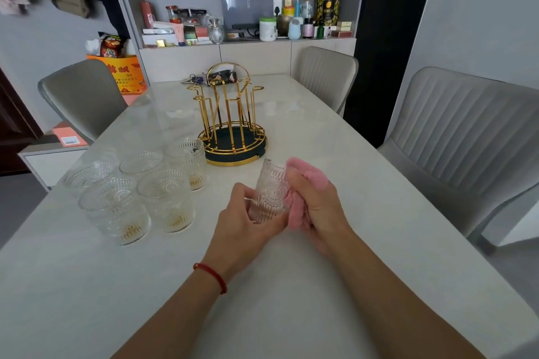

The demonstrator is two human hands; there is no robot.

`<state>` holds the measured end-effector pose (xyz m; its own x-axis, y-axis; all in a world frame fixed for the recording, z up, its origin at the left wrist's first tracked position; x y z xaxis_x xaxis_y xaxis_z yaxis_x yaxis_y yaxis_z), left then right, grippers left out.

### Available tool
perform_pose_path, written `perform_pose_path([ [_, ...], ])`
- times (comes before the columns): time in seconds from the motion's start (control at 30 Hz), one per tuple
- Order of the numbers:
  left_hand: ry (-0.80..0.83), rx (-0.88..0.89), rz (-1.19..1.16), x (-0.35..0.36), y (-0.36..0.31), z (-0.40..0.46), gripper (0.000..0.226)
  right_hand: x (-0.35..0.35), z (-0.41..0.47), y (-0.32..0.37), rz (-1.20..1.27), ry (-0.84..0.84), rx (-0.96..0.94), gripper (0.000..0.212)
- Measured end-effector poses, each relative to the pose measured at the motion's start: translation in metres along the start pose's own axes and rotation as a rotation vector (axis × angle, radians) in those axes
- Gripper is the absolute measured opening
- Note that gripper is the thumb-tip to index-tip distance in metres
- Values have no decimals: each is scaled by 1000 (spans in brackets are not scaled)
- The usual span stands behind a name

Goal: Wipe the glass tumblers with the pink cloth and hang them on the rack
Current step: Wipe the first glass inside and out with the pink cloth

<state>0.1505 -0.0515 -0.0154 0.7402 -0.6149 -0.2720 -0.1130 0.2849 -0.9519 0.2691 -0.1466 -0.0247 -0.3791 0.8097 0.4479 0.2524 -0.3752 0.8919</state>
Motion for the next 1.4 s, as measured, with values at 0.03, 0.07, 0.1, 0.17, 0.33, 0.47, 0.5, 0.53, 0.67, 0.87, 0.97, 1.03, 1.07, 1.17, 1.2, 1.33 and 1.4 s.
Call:
perform_pose_path([
  [0.03,-28,32,0,-1,-3,-1,68,-1,0,0,24,-6,-15,50],
  [0.07,-38,50,-17,-1,-6,-2,61,-2,-1,1,61,-6,-17,46],
  [0.1,-31,51,-46,0,-8,-4,56,0,-1,2,98,1,3,44],
  [0.17,45,14,-136,5,-10,-5,52,5,-6,2,150,28,76,69],
  [0.33,352,-267,-555,24,-3,-12,59,10,-14,0,197,153,170,119],
  [0.47,259,-215,-496,25,-5,-10,64,8,-11,2,210,90,141,82],
  [0.5,194,-127,-378,22,-7,-7,62,6,-10,4,192,57,105,62],
  [0.53,120,-21,-229,18,-10,-5,57,4,-10,6,169,32,79,55],
  [0.67,-129,318,178,12,-32,-9,49,-9,-6,6,92,-131,-17,71],
  [0.87,180,-71,-246,28,-3,-4,57,-2,-9,-6,210,27,208,109],
  [0.97,373,-364,-556,40,6,-12,66,4,-13,-9,268,66,285,116],
  [1.03,421,-425,-625,46,6,-19,67,1,-10,-6,248,1,223,96],
  [1.07,379,-408,-622,47,7,-21,66,-3,-9,-4,226,-45,175,78],
  [1.17,83,-183,-437,35,5,-19,67,-5,-8,4,138,-107,38,51],
  [1.2,28,-114,-427,30,2,-17,62,-3,-9,6,144,-93,20,51],
  [1.33,254,-127,-474,33,-8,-14,56,7,-11,9,178,95,61,79],
  [1.4,448,-306,-581,45,-6,-24,61,8,-13,2,205,135,153,107],
])
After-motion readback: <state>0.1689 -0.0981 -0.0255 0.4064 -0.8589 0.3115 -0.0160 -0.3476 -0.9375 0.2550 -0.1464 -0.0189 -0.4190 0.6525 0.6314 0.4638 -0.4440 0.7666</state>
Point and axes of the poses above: each hand's wrist, its own z-axis towards the middle knuckle, its own x-axis out of the palm, y = z × x, the point moved 10 cm from there along z, towards the middle knuckle, and after that the axes turned 14 degrees about -y, right-handed, at the moved point
